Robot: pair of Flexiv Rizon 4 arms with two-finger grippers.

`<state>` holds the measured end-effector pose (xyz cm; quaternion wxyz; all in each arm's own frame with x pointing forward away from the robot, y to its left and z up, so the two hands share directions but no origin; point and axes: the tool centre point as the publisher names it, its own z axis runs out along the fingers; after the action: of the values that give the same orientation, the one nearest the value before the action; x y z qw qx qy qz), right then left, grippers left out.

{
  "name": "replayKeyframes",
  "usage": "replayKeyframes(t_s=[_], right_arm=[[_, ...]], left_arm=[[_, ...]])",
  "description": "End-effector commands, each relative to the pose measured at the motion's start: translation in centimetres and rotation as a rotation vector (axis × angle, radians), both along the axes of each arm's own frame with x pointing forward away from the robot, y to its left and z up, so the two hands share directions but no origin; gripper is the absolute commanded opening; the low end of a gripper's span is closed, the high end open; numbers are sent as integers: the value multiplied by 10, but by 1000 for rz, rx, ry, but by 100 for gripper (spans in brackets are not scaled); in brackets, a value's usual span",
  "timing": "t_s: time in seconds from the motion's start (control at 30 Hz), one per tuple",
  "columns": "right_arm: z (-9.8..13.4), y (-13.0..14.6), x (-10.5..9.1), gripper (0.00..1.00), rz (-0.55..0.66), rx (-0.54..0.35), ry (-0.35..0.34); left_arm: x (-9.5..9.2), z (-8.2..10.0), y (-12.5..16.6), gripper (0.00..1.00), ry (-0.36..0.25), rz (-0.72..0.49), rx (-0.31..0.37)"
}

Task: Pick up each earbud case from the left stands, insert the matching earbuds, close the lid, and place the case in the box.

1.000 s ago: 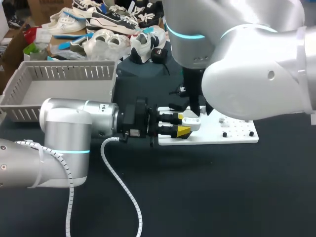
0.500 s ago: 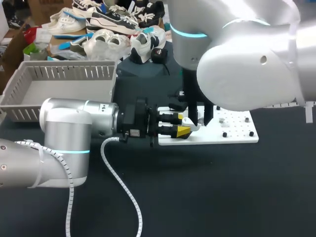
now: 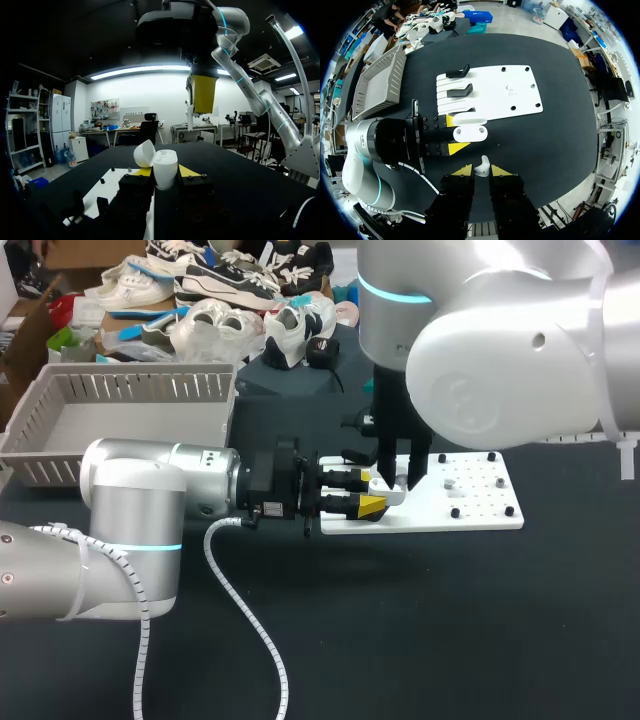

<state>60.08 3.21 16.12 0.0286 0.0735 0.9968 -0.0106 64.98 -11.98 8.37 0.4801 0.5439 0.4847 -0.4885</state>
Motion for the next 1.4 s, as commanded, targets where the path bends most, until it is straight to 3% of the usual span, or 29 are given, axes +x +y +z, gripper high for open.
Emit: replayKeyframes(t_s=[0.03, 0.47, 1.4], right_arm=[[0, -4, -3, 0, -18, 2, -6], [-6, 1, 17, 0, -23, 0, -22], [-19, 4, 34, 0, -13, 14, 13]], left_arm=[[0, -1, 0, 0, -1, 3, -2], [0, -1, 0, 0, -1, 3, -2], [0, -1, 0, 0, -1, 3, -2]])
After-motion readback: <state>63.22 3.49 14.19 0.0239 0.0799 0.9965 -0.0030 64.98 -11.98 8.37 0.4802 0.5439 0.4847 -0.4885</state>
